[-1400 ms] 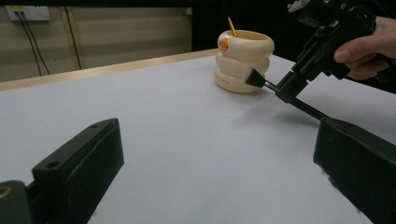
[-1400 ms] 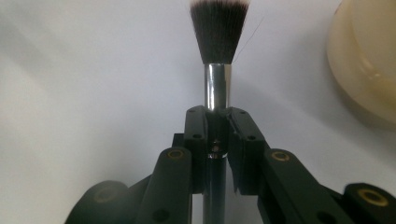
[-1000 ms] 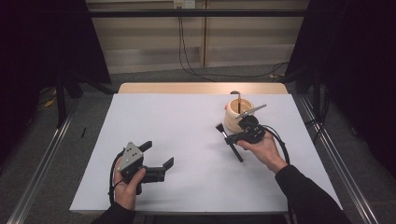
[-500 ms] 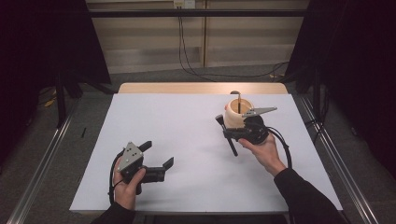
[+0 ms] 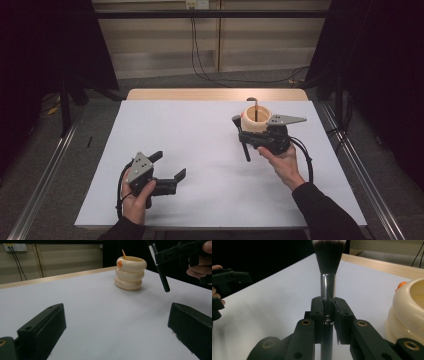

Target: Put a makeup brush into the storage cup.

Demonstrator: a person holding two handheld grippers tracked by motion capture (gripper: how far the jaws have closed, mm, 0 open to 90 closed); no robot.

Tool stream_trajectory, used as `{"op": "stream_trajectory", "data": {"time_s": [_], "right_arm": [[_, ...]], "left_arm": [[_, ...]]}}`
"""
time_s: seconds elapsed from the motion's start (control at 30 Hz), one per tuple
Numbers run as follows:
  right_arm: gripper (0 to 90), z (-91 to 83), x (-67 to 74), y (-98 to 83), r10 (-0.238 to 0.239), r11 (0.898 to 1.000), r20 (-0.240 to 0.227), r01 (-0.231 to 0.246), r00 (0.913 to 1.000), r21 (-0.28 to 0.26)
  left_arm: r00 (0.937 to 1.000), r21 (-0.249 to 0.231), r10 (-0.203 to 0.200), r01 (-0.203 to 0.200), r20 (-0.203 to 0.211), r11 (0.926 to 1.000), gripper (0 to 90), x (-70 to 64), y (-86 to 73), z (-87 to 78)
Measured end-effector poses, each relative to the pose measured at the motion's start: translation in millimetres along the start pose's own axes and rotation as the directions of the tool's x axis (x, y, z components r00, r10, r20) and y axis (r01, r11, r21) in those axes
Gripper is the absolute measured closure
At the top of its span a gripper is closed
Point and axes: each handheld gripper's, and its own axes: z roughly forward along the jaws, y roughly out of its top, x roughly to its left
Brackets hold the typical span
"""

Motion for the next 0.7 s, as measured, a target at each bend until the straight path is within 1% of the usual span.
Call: {"op": "stream_trajectory", "data": {"time_s": [0.03,0.07,0.1,0.17,0.2,0.23,0.3,0.33,0.4,0.63,0.67,0.7], "right_arm": [[78.8,-0.7,1.0,0.0,0.0,1.0,0.001,0.0,1.0,-0.013],[78.8,-1.0,1.3,0.0,-0.003,1.0,0.001,0.003,1.0,-0.022],[78.9,-1.9,2.1,-0.1,-0.007,0.999,-0.009,0.007,0.9999,-0.04],[78.8,-3.5,3.7,0.0,-0.009,0.998,-0.004,0.008,1.0,-0.06],[78.8,-4.3,4.5,0.1,-0.017,0.997,-0.004,0.017,0.9998,-0.073],[78.8,-5.0,5.5,0.1,-0.017,0.997,0.004,0.017,0.9998,-0.076],[78.9,-5.8,5.8,0.2,-0.018,0.996,-0.003,0.018,0.9998,-0.092],[78.9,-6.4,6.2,0.2,-0.017,0.995,0.005,0.017,0.9998,-0.096],[78.8,-6.9,6.3,0.2,-0.021,0.995,-0.002,0.02,0.9998,-0.097],[78.8,-8.6,4.9,0.0,-0.014,0.995,-0.002,0.013,0.9999,-0.1],[78.8,-9.0,4.6,0.2,-0.011,0.995,-0.001,0.011,0.9999,-0.1],[78.9,-9.7,4.2,0.6,-0.01,0.995,-0.005,0.01,0.9999,-0.103]], "left_arm": [[1.0,-0.003,0.0,0.0,0.005,1.0,1.5,0.0,-0.1,0.2],[1.0,-0.001,0.0,0.0,-0.001,1.0,1.5,-0.2,0.0,0.0],[1.0,-0.003,-0.001,0.001,0.0,1.0,1.5,0.0,0.0,0.0],[1.0,-0.005,-0.006,0.006,-0.001,1.0,1.5,0.0,0.0,0.0],[1.0,-0.004,-0.006,0.006,-0.005,1.0,1.5,-0.1,0.0,0.0],[1.0,-0.003,-0.004,0.004,-0.002,1.0,1.5,0.0,-0.1,-0.1],[1.0,-0.003,-0.003,0.003,-0.001,1.0,1.5,-0.1,0.0,0.0],[1.0,-0.004,-0.004,0.004,-0.002,1.0,1.5,-0.1,0.0,0.0],[1.0,-0.003,-0.005,0.005,-0.002,1.0,1.5,-0.1,-0.1,-0.1],[1.0,0.0,-0.005,0.005,-0.007,1.0,1.5,0.1,-0.1,-0.1],[1.0,-0.005,-0.008,0.008,0.006,1.0,1.5,0.5,-0.4,0.3],[1.0,-0.005,-0.007,0.007,0.005,1.0,1.5,0.5,-0.4,0.2]]}}
